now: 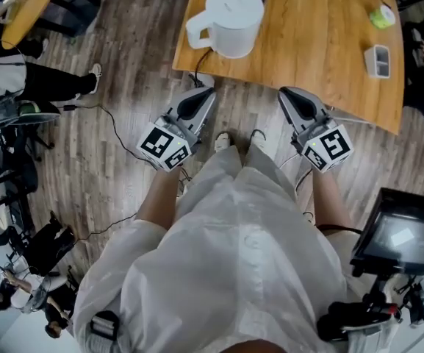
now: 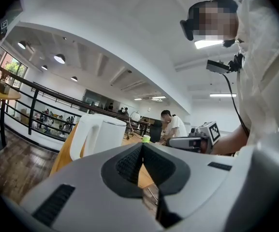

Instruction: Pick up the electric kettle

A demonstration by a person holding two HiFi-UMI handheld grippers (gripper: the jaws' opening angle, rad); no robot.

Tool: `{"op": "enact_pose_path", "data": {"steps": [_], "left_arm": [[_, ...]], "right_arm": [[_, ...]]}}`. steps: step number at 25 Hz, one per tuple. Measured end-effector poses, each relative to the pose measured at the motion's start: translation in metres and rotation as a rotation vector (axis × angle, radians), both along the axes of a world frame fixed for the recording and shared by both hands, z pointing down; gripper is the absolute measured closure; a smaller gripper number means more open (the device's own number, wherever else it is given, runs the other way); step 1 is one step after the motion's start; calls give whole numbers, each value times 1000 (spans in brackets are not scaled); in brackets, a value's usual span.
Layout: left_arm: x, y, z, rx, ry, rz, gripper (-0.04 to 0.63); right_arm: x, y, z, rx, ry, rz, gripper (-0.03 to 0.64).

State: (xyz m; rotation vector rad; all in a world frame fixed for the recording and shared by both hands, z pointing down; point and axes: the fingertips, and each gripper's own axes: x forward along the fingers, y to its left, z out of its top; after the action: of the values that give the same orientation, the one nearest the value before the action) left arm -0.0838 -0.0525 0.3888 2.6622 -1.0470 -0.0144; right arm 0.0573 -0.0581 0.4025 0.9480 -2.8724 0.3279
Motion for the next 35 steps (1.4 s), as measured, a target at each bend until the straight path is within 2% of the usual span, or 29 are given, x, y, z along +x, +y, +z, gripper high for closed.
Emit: {"op": "enact_pose_path", "data": {"steps": [6,12,17,21,24,28,31,35], "left_arm": [[0,-19,15,-8,-41,-24,589],[-16,-43,35,10,-89,-77,589],[-28,-79,30,58,-66,-109,586],[-42,-99,24,130,-99,-156,584],[-48,-111,22,165,-140,-153,538],[-50,-125,22,203,-193,-116,390],[-53,-141,27,223,-218,-75,385],[-60,-160,32,220,-208,-44,382]], "right_arm": [[4,-26,19,-27,23,-43,603],[-2,-39,43,-37,20,-77,603],[0,-70,54,-36,17,-79,603],[4,-85,62,-33,15,-69,603],[3,-89,67,-35,17,-69,603],[3,-91,73,-43,27,-73,603],[1,-93,78,-44,33,-76,603],[-1,-94,83,-44,41,-80,603]]}}
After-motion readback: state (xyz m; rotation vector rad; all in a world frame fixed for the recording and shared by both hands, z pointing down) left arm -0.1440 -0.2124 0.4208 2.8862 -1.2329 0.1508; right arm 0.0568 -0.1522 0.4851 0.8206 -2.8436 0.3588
